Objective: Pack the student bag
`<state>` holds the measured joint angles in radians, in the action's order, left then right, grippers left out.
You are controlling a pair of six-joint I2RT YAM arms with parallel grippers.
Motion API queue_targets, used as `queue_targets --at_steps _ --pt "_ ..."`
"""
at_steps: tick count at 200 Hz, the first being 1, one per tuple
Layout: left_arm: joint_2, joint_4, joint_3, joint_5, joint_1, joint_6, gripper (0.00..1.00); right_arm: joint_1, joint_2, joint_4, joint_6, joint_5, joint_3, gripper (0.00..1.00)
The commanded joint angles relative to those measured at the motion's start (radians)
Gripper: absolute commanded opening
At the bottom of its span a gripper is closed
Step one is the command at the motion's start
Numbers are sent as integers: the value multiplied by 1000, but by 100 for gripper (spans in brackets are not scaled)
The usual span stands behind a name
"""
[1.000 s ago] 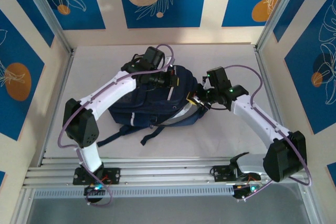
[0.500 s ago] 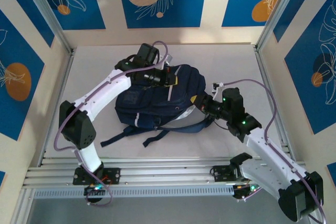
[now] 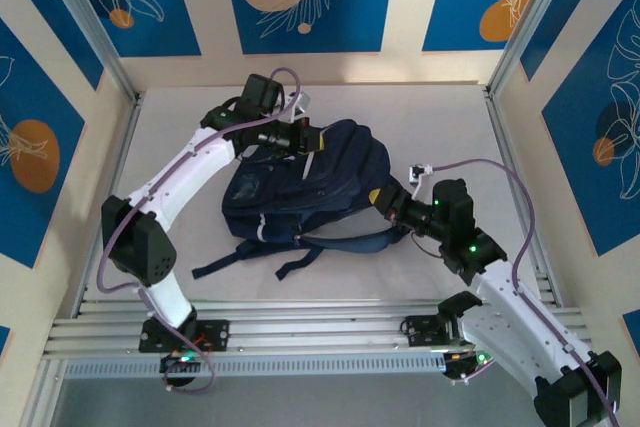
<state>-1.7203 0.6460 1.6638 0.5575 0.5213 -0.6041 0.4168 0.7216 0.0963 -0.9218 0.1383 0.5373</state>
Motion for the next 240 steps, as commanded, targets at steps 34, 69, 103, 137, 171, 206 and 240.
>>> queue_targets --at_steps 34,69,103,137,171,206,240 --pt "61 -44 85 -96 -87 -8 0 -13 -10 53 50 -84 -74 0" --pt "66 -16 127 -76 -89 -10 0 -27 21 69 64 -260 -72 30" --pt "44 -37 119 -54 -86 -30 0 -22 -31 95 149 -235 -26 45" --pt "-18 -65 114 -34 -67 -47 0 66 -143 100 241 -186 -43 44" --pt "-98 -76 144 -30 -18 -51 0 224 -115 21 407 -52 -75 39" --pt "-215 -17 244 -22 12 -32 0 438 144 85 432 -172 21 36" --pt "-289 4 318 -42 10 -42 0 537 419 -9 335 -276 76 39"
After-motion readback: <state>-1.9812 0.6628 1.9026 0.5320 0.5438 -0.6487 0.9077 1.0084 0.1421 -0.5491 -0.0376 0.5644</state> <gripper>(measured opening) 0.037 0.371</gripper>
